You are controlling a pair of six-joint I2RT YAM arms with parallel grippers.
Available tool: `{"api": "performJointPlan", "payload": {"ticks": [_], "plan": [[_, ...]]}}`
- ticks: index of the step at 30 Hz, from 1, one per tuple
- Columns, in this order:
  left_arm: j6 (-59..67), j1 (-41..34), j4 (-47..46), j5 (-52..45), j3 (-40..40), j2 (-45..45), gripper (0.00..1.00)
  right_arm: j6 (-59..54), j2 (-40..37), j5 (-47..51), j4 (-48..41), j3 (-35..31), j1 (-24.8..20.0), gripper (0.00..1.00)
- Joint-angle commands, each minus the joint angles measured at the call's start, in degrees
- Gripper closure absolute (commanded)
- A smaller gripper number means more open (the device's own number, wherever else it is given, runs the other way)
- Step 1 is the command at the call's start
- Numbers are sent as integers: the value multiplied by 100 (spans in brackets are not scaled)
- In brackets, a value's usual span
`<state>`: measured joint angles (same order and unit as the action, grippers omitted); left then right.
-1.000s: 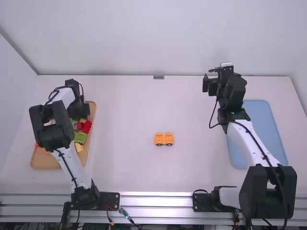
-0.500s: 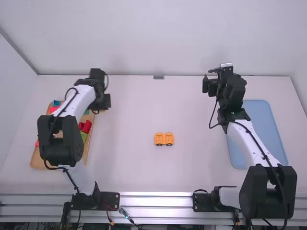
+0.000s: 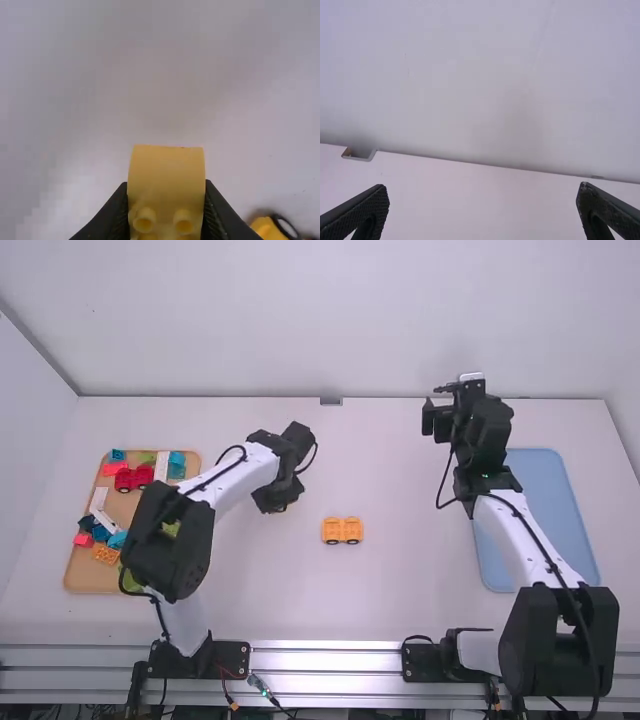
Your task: Assemble lego blocks to make yellow taxi
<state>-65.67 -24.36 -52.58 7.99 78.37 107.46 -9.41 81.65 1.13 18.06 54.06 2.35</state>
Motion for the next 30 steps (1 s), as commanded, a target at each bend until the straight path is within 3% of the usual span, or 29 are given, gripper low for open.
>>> {"api": "performJointPlan", "payload": {"ticks": [1, 5, 10, 24, 26, 27, 28, 30], "plan": [[-2199, -35, -101, -481, -146, 15, 98, 17, 55, 17, -48, 212, -17, 1], [-2857, -46, 234, -1283, -387, 15, 98, 17, 55, 17, -166, 212, -15, 1], [-4645, -44, 798, -1488, -986, 22, 98, 17, 55, 17, -201, 212, -15, 1], [-5519, -140, 1976, -1292, -1657, 33, 95, 17, 55, 17, -205, 212, -11, 1], [-5455, -166, 1967, -1279, -1657, 33, 56, 17, 55, 17, -225, 212, -11, 1], [-5442, -164, 1974, -1266, -1657, 33, 52, 17, 55, 20, -229, 212, -11, 1], [-5375, -125, 1989, -1174, -1657, 33, 28, 20, 55, 17, -234, 212, -11, 1], [-5296, -111, 1993, -1167, -1657, 33, 23, 17, 55, 17, -249, 212, -11, 1]]}}
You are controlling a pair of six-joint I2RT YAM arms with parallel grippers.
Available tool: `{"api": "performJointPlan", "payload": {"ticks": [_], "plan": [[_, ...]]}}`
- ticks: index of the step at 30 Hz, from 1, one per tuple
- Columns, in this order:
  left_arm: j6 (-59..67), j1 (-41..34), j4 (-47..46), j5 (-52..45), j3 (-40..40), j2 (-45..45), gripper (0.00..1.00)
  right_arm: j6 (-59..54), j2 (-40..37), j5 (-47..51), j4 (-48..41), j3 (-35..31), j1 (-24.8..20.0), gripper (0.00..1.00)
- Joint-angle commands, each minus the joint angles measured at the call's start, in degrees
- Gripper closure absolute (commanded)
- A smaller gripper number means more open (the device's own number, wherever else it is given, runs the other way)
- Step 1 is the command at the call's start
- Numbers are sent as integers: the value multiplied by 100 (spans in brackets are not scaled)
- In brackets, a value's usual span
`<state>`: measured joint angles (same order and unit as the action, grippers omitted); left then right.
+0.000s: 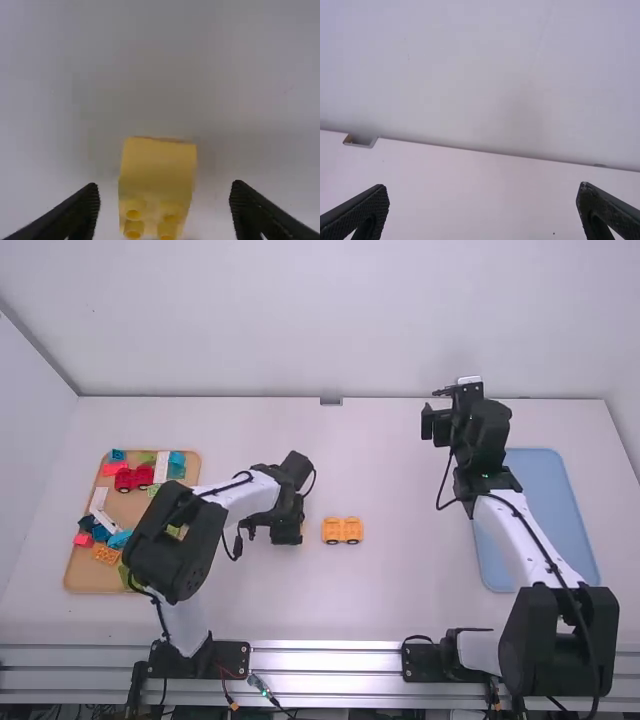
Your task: Assemble lego blocks to make yellow taxi
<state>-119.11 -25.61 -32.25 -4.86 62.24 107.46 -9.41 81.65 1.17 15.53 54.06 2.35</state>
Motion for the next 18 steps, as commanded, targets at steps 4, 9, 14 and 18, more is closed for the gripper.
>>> {"api": "performJointPlan", "payload": {"ticks": [4, 9, 14, 18], "plan": [[42, -28, -17, 101, -42, 33, 13, 17, 55, 13, 7, 212, -11, 1], [695, 79, -177, -52, 190, 17, 9, 17, 55, 13, 4, 212, -11, 1], [2704, 229, -973, -461, 1049, -66, 13, 17, 55, 15, 4, 212, -17, 1], [5187, 345, -1473, -422, 1982, -66, 13, 17, 55, 13, 4, 212, -11, 1]]}}
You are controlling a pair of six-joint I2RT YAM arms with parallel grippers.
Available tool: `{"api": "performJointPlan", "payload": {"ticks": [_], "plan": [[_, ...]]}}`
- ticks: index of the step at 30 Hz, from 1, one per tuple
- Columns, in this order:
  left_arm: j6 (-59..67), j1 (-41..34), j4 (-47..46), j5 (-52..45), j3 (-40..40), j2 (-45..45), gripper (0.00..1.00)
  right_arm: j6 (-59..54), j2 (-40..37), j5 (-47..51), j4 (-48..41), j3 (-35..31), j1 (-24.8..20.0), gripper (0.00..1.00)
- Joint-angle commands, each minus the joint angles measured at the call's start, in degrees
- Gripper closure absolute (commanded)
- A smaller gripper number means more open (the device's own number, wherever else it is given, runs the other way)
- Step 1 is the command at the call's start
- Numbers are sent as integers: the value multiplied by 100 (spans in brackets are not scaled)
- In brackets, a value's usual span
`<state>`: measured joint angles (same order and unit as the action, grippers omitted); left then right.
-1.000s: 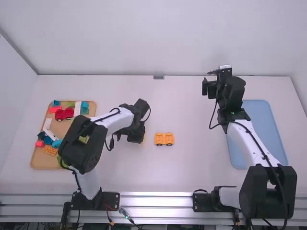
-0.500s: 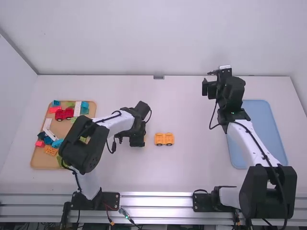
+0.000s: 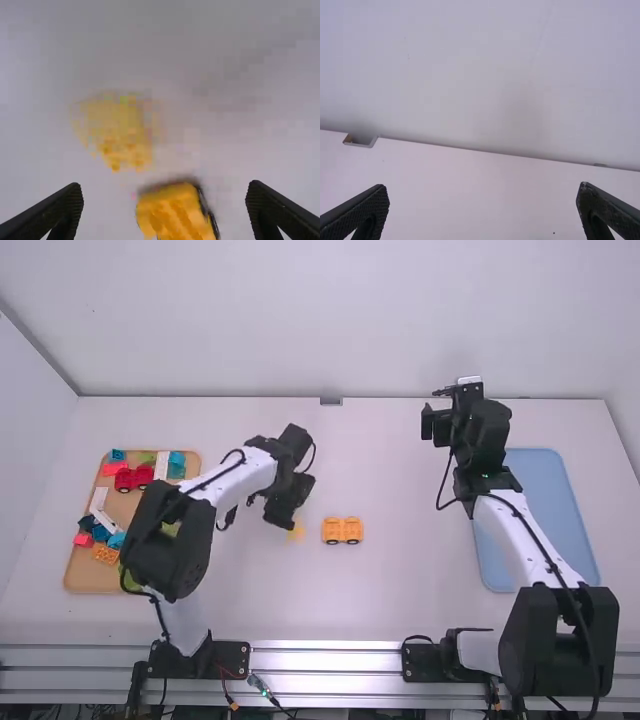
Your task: Assemble lego blocks to make yellow taxi
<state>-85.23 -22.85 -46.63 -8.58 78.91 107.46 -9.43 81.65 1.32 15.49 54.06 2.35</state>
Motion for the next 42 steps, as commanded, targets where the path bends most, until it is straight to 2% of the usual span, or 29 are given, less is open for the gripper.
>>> {"api": "performJointPlan", "payload": {"ticks": [1, 2, 3, 4, 6, 7, 10, 16, 18, 20, 22, 25, 28, 30, 31, 32, 36, 38, 42], "plan": [[3471, 76, -229, -42, 734, -66, 12, 22, 55, -2, 9, 212, -11, 1], [3849, 72, -271, -42, 820, -66, 12, 20, 55, -2, 9, 212, -11, 1], [5484, 66, -433, -48, 1174, -66, 1, 17, 55, -2, 11, 212, -11, 1], [5783, 72, -461, -48, 1239, -66, 0, 20, 55, -2, 11, 212, -11, 1], [7866, 50, -522, 61, 1631, -66, 1, 20, 55, -2, 20, 212, -11, 1], [8480, 35, -483, 164, 1740, -66, 1, 20, 55, 0, 28, 212, -11, 1], [9875, 37, -240, 625, 1875, -66, 1, 20, 55, 0, 28, 212, -11, 1], [11652, 44, -44, 1591, 1792, -66, 1, 17, 55, 0, 72, 212, -11, 1], [12485, 151, 98, 1473, 1598, -66, 1, 20, 55, -2, 72, 212, -11, 1], [13219, 238, 107, 957, 1478, -66, 1, 20, 55, 0, 70, 212, -13, 2], [14972, 501, -208, -448, 1226, -66, 1, 20, 55, 0, 70, 212, -17, 1], [16884, 1032, -745, -2120, 903, -66, 1, 20, 55, -2, 50, 212, -4, 1], [18296, 1674, -863, -3836, 398, -55, 1, 22, 55, -22, 46, 212, -2, 1], [18742, 2074, -417, -5025, -186, 0, 1, 22, 55, -83, 9, 212, 26, 1], [18685, 2277, 170, -5462, -662, 74, 1, 22, 55, -157, 9, 212, 76, 1], [18653, 2293, 245, -5484, -708, 85, 1, 22, 55, -157, 9, 212, 81, 1], [17584, 2385, 1633, -5567, -1626, 367, 1, 20, 55, -136, 7, 212, 195, 1], [17617, 2293, 2083, -5689, -1958, 531, 1, 17, 55, -133, 7, 212, 267, 1], [17610, 2291, 2293, -5635, -2221, 684, 1, 20, 55, -133, 4, 212, 304, 1]]}}
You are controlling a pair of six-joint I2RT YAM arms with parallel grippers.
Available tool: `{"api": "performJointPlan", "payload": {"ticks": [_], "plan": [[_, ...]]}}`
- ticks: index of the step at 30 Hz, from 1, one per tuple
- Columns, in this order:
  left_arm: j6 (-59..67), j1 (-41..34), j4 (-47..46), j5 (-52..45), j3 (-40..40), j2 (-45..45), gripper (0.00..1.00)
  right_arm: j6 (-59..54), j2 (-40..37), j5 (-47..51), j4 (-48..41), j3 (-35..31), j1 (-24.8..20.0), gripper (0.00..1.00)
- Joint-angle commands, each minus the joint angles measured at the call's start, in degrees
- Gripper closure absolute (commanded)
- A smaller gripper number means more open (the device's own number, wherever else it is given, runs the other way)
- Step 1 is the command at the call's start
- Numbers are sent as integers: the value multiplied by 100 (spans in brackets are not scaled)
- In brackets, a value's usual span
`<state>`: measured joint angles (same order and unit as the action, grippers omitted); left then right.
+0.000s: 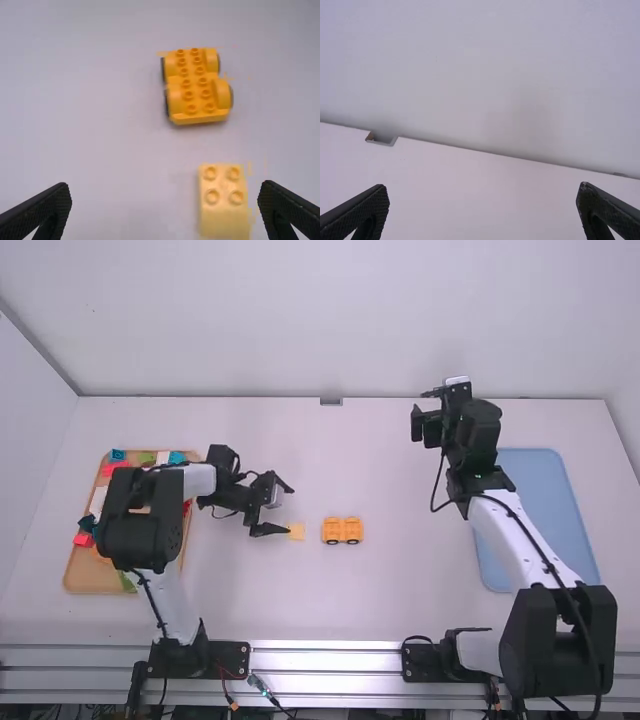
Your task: Assemble lego blocks to make yellow taxi
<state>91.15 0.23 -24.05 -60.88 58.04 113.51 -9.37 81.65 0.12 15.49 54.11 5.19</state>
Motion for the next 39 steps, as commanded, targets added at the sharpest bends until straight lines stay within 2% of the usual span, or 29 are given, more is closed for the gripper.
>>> {"api": "performJointPlan", "payload": {"ticks": [1, 8, 14, 16, 20, 25, 30, 36, 39], "plan": [[-24, -20, 48, -404, -170, 94, 1, 11, 55, -13, 2, 208, 7, 1], [-466, -24, 896, -251, -669, 179, 4, 13, 55, -20, -57, 208, -33, 1], [-813, -72, 1445, -179, -946, 179, 12, 15, 55, -28, -63, 208, 26, 1], [-918, -107, 1589, -109, -1064, 179, 17, 11, 55, -26, -61, 208, 50, 1], [-999, -192, 1838, -94, -1231, 179, 20, 13, 55, -24, -63, 208, 52, 1], [-1392, -221, 1993, 205, -1274, 184, 21, 15, 55, -33, -103, 208, 15, 1], [-1340, -243, 2028, 232, -1255, 260, 38, 13, 55, -33, -144, 208, 7, 1], [-1349, -249, 2070, 151, -1176, 507, 39, 13, 55, -28, -142, 208, 33, 1], [-1360, -249, 1991, 138, -1095, 566, 44, 11, 55, -31, -142, 208, 39, 1]]}}
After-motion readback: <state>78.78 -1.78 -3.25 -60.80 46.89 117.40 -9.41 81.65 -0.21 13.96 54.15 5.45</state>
